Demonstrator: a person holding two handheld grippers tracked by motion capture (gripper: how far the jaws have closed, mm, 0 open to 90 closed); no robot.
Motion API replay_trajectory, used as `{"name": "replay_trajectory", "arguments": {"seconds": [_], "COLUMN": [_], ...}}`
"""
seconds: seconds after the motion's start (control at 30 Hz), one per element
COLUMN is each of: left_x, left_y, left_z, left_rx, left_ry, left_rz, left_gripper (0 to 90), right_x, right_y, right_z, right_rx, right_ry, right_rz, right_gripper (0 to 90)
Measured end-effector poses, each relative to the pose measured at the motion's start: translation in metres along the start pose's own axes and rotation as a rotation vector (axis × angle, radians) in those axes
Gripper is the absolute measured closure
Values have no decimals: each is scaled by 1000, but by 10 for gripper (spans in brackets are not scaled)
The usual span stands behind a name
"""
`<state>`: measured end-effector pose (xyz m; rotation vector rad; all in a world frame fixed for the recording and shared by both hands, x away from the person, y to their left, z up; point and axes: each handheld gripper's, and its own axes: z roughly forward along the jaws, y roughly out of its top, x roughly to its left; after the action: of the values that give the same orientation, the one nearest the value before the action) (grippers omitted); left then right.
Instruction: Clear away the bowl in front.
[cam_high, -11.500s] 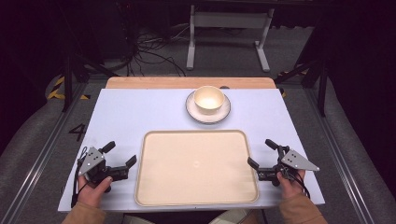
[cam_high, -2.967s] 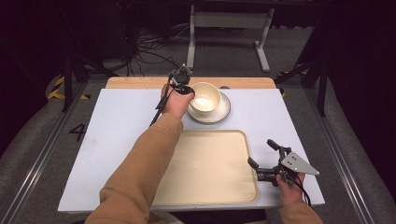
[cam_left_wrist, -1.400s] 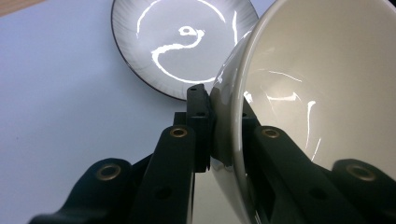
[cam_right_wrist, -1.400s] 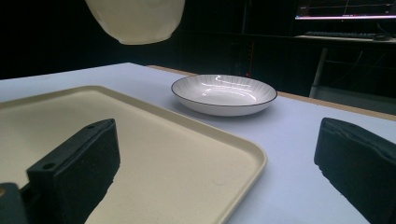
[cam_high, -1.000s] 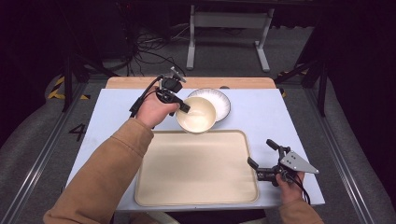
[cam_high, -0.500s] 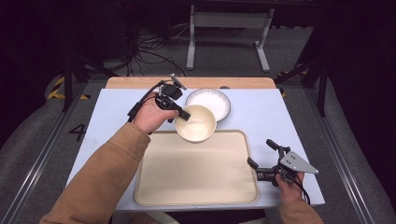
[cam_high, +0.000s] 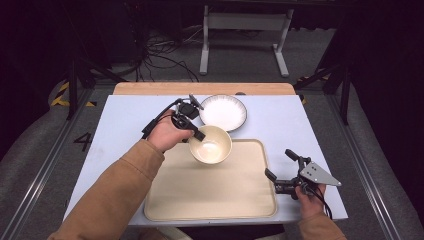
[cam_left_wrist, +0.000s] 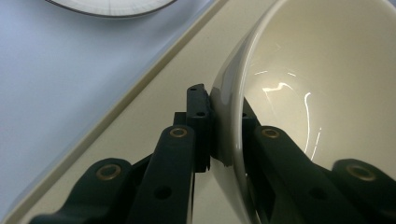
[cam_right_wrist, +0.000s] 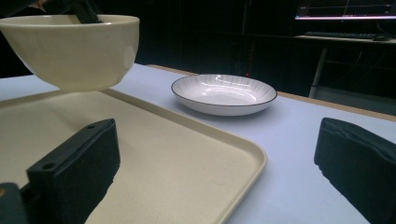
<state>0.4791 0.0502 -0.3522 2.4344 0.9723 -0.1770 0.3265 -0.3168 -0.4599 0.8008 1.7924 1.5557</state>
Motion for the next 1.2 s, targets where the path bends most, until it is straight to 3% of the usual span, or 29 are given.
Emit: {"name": "replay_trajectory", "arguments": {"seconds": [0.3, 0.53, 0.83, 1.2], "left_x": [-3, -7, -5, -5], "left_y": [-5, -9, -14, -21], "left_z": [14, 25, 37, 47], "left_rx": [28, 66, 92, 115], "left_ry": [-11, 8, 7, 11], "left_rz": [11, 28, 18, 36], "left_gripper": [837, 836, 836, 836], "right_x": [0, 0, 0, 0], "right_y": [0, 0, 0, 0], "right_z": [0, 0, 0, 1], "right_rx": [1, 1, 0, 3], "right_ry": [1, 2, 2, 3], "right_rz": [-2, -4, -3, -6], "right_gripper": [7, 6, 6, 6]}}
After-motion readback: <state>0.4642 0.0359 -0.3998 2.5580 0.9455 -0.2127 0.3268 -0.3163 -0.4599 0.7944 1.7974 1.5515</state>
